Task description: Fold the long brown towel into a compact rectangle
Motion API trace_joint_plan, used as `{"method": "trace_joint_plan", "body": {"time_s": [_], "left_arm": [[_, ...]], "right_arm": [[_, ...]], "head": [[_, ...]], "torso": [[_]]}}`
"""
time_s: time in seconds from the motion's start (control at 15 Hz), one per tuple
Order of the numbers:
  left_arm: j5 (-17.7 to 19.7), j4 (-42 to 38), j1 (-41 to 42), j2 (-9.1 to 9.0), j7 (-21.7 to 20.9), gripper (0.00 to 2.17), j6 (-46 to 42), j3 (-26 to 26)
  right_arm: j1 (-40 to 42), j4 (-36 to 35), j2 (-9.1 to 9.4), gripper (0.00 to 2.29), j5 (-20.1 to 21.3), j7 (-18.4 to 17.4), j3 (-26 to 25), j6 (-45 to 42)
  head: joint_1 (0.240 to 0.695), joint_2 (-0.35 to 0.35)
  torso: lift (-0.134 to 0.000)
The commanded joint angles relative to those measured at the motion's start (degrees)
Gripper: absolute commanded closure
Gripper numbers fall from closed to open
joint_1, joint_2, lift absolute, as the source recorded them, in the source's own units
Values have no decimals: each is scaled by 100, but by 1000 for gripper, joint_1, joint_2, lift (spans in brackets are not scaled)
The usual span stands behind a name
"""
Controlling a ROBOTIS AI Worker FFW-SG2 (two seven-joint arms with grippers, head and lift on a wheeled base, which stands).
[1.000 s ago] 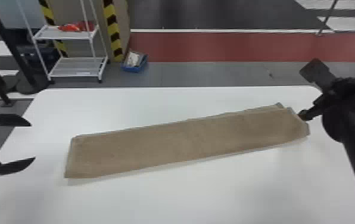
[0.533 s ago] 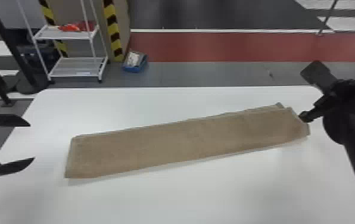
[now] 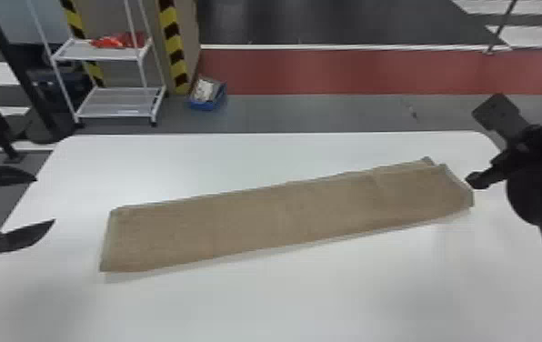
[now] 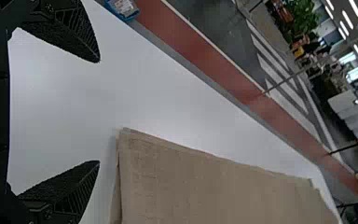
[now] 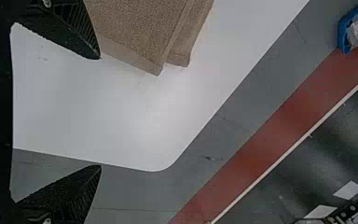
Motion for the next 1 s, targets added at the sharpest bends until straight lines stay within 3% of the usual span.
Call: {"method": "trace_joint_plan", "body": {"time_s": [0.0, 0.2, 0.33, 0.53, 0.6, 0.8, 0.93], "left_arm": [[461, -477, 35, -287, 111, 151, 1143, 84], [839, -1075, 158, -744, 498, 164, 2620, 145], [1190, -1523, 211, -1069, 779, 164, 3921, 242], [1217, -2270, 281, -1368, 1245, 191, 5819, 181], [1226, -2454, 299, -1429, 1394, 194, 6259, 172], [1384, -2999, 308, -1623, 1930, 205, 7806, 154], [1322, -3237, 299, -1754, 2396, 205, 8175, 5]], "right_arm": [[136, -178, -115, 39, -174, -4, -219, 148], [365, -679, -185, 39, -983, -31, -650, 605], [409, -881, -185, 39, -1844, -31, -1195, 975], [418, -1092, -168, 39, -3092, -57, -1845, 1555], [409, -1145, -177, 39, -3329, -66, -2003, 1766], [611, -1321, -194, 39, -3356, -145, -2065, 1730], [690, -1321, -221, 43, -3356, -145, -2065, 1678]], "head": [[695, -2], [695, -39], [695, -59], [695, -83], [695, -93], [695, -109], [695, -130]], "torso": [[-123], [-123], [-123], [-123], [-123], [-123], [-123]]}}
